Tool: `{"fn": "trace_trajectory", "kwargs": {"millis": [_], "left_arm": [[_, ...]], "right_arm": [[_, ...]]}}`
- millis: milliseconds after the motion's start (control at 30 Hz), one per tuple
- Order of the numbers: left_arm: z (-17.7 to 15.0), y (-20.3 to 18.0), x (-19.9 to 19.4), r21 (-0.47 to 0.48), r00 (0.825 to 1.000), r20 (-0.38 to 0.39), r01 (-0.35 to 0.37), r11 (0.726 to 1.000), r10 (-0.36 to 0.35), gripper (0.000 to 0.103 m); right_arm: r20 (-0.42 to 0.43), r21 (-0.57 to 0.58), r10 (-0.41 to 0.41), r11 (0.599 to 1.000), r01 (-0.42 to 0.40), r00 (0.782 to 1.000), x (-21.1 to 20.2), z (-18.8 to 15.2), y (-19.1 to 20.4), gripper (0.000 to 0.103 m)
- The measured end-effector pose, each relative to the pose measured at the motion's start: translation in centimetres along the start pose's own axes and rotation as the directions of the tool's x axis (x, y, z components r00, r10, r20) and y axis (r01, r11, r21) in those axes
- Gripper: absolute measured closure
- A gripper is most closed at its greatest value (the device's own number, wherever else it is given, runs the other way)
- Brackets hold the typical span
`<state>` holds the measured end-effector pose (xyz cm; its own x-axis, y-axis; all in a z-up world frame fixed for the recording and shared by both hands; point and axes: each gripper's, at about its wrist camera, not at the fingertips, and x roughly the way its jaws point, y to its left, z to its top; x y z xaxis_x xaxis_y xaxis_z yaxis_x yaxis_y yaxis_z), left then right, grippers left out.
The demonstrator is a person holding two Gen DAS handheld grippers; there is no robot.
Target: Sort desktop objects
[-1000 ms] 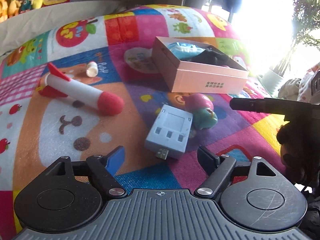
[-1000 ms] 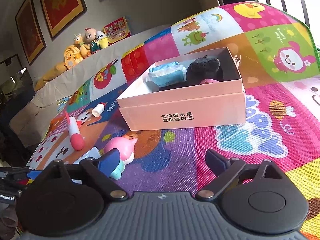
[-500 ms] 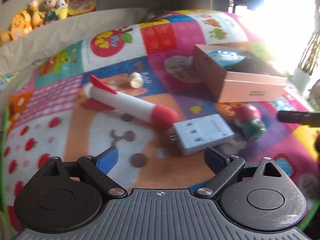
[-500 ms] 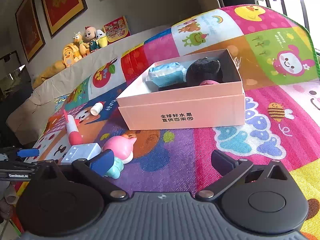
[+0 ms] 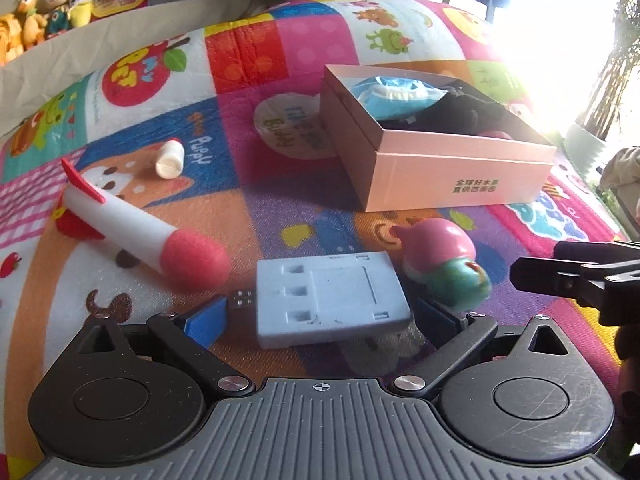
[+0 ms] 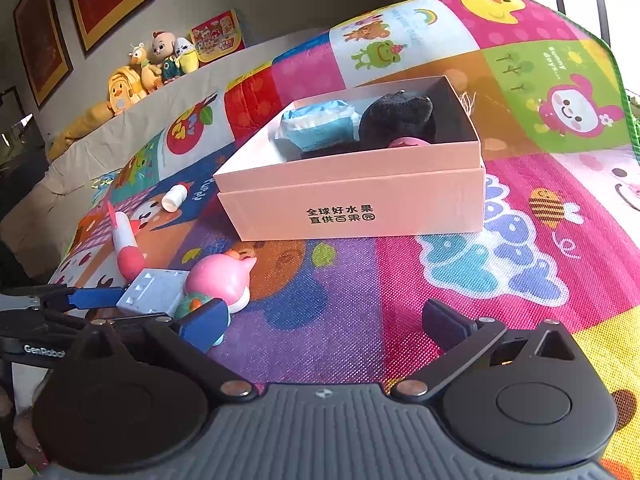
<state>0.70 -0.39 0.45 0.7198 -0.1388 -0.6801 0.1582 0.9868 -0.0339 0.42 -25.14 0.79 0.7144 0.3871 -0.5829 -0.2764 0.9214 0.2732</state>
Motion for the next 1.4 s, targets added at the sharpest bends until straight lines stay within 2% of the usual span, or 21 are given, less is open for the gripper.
{"fn": "trace_trajectory", "kwargs": {"millis": [100,133,200,333,500,600,700,800,867,967,1033,1100,1200,1267,1333,1400], "left_arm": [[0.2,-0.3,0.6,0.042,1.0,0.017,-0.027,0.999,0.027,0.003],[0.1,-0.3,0.5,0.044,1.0,0.022,-0.021,0.999,0.02,0.006],[-0.1,-0.1,-0.1,0.056,0.999,0.034,-0.011,0.998,0.009,0.006],[-1.5,0.9,-1.7,0.075,0.998,0.051,-0.033,0.997,0.029,0.006],[-3.9,4.0,-4.3,0.022,0.994,0.046,-0.105,0.994,0.103,0.005],[-4.8,6.1,-5.0,-0.049,0.993,0.044,-0.106,0.993,0.108,0.003],[-5.2,6.2,-5.2,-0.053,0.991,0.076,-0.107,0.993,0.11,0.002],[-5.4,6.1,-5.3,-0.048,0.99,0.087,-0.105,0.993,0.109,0.002],[-5.5,6.6,-5.4,-0.073,0.991,0.101,-0.08,0.994,0.087,0.001],[-5.7,6.8,-5.6,-0.089,0.991,0.114,-0.065,0.994,0.075,0.001],[-5.7,6.8,-5.6,-0.092,0.99,0.118,-0.063,0.994,0.074,0.001],[-5.8,6.8,-5.7,-0.092,0.99,0.121,-0.062,0.994,0.073,0.001],[-5.8,6.8,-5.7,-0.092,0.99,0.121,-0.062,0.994,0.073,0.001],[-5.8,6.7,-5.6,-0.091,0.99,0.119,-0.064,0.994,0.074,0.001],[-5.8,6.7,-5.6,-0.087,0.99,0.115,-0.068,0.994,0.078,0.001],[-5.7,6.5,-5.5,-0.076,0.99,0.106,-0.081,0.994,0.089,0.001]], "right_arm": [[0.0,0.0,0.0,1.0,0.0,1.0,0.0,0.0,0.0,0.0],[-0.001,-0.001,-0.001,1.0,0.001,1.0,0.0,0.0,0.0,0.0],[-0.001,-0.001,-0.001,1.0,0.001,1.0,0.0,0.0,0.0,0.0],[-0.005,-0.009,-0.006,1.0,0.006,1.0,0.1,0.0,0.1,0.0],[-0.024,-0.027,-0.015,1.0,0.014,1.0,0.4,0.1,0.4,0.0],[-0.032,-0.027,-0.01,1.0,0.009,0.999,0.4,0.2,0.4,0.0],[-0.057,-0.09,-0.016,0.996,0.011,0.998,0.7,0.3,1.1,0.0],[-0.102,-0.139,0.038,0.989,-0.052,0.994,0.6,0.5,2.3,0.0],[-0.09,-0.138,0.083,0.986,-0.095,0.993,0.0,0.7,3.3,0.0],[-0.062,-0.173,0.069,0.982,-0.079,0.996,0.3,1.5,5.4,0.0],[-0.074,-0.174,0.057,0.982,-0.069,0.996,1.5,2.3,6.4,0.0],[-0.109,-0.162,0.045,0.985,-0.063,0.993,2.9,2.8,7.2,0.006],[-0.181,-0.196,0.016,0.979,-0.052,0.983,4.8,2.6,8.3,0.031],[-0.159,-0.259,-0.02,0.966,-0.022,0.987,4.7,2.2,9.0,0.046],[-0.166,-0.298,-0.024,0.954,-0.027,0.986,4.2,1.9,9.3,0.053],[-0.179,-0.299,-0.013,0.953,-0.042,0.984,3.5,1.6,8.9,0.054]]}}
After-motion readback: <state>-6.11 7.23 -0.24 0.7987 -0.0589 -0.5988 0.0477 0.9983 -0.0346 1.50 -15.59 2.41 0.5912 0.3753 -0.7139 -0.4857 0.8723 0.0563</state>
